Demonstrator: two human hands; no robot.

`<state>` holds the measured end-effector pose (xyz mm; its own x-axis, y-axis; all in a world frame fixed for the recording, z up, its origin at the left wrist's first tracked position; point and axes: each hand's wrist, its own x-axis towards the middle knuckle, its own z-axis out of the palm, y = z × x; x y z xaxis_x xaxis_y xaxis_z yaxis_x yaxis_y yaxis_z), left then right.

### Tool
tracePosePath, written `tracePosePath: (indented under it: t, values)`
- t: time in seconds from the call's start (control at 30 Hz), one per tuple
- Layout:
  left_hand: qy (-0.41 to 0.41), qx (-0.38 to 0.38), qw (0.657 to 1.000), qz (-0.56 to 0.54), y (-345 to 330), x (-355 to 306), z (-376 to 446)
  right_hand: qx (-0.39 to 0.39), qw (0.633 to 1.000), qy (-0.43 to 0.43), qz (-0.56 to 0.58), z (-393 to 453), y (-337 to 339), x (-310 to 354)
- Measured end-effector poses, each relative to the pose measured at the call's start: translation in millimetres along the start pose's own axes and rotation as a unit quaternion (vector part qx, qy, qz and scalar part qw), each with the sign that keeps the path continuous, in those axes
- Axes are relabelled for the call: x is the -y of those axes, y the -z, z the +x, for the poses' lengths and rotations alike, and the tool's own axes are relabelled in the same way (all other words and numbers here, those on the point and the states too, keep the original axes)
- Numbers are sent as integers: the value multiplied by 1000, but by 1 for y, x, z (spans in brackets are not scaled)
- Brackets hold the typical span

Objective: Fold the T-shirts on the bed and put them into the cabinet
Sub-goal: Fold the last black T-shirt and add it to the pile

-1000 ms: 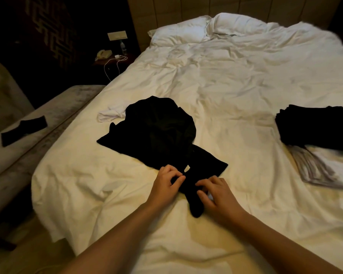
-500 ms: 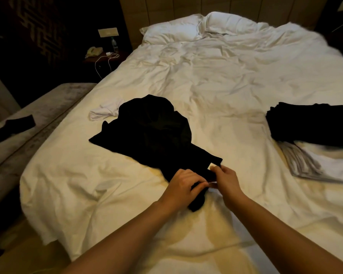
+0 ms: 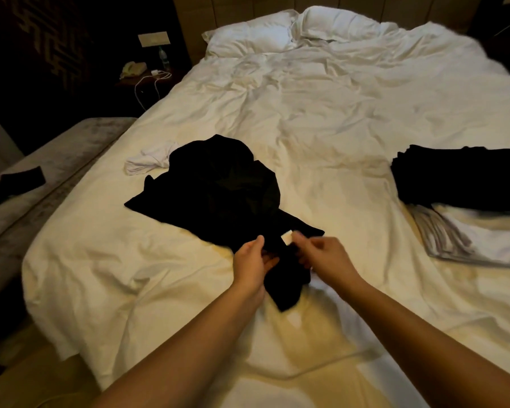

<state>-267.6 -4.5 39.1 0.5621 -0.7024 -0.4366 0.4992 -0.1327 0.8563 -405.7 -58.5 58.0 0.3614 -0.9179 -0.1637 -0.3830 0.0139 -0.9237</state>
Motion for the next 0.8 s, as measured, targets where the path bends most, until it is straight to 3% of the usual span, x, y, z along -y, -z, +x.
tracePosePath:
  t: [0.1,0.27,0.37,0.47,0.63,0.8]
  values:
    - [16,-15,993,-118,17,-10,-3,-66,993,77,-55,22,-8,21]
    - [63,-9,981,-183,47,-29,4,99,972,180,-117,70,-50,63]
    - [15,21,989,-147,66,-39,13,223,934,204,-190,95,-83,81]
    - [-45,20,997,-58,84,-53,18,310,902,173,-245,108,-105,99]
    - [-81,61,994,33,107,-88,28,364,890,132,-241,121,-110,126]
    - [-106,124,980,114,121,-117,40,392,901,81,-167,130,-93,145]
